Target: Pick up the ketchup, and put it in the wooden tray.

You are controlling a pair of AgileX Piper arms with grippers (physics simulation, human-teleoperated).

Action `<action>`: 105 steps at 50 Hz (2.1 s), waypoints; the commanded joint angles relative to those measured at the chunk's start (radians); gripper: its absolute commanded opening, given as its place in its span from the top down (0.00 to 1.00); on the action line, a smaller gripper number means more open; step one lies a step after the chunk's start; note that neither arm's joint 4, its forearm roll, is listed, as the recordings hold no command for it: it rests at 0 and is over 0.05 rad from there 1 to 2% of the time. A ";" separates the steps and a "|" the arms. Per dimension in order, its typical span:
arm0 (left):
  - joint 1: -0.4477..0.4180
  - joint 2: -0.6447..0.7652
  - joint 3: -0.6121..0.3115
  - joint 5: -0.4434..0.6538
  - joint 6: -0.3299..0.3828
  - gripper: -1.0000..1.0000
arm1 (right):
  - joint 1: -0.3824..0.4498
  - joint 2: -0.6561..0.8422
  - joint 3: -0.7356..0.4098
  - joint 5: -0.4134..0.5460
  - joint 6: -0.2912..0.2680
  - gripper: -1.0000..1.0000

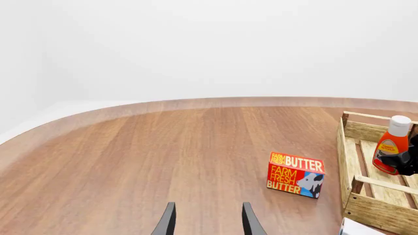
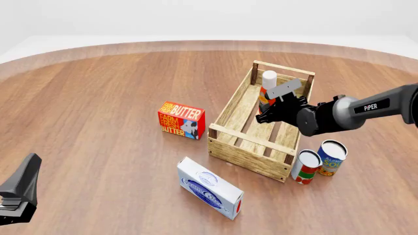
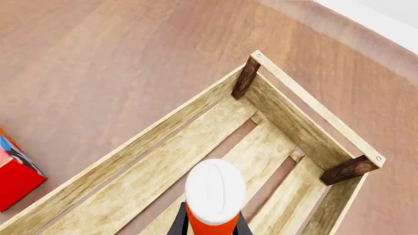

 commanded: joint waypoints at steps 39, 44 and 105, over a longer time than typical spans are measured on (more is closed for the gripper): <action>0.000 0.002 0.000 -0.002 0.000 0.00 | -0.009 0.082 -0.025 -0.025 0.020 0.00; 0.000 0.002 0.000 -0.002 0.000 0.00 | -0.012 0.069 -0.022 -0.024 0.015 0.00; 0.000 0.002 0.000 -0.002 0.000 0.00 | 0.035 -0.508 0.334 -0.013 0.014 0.00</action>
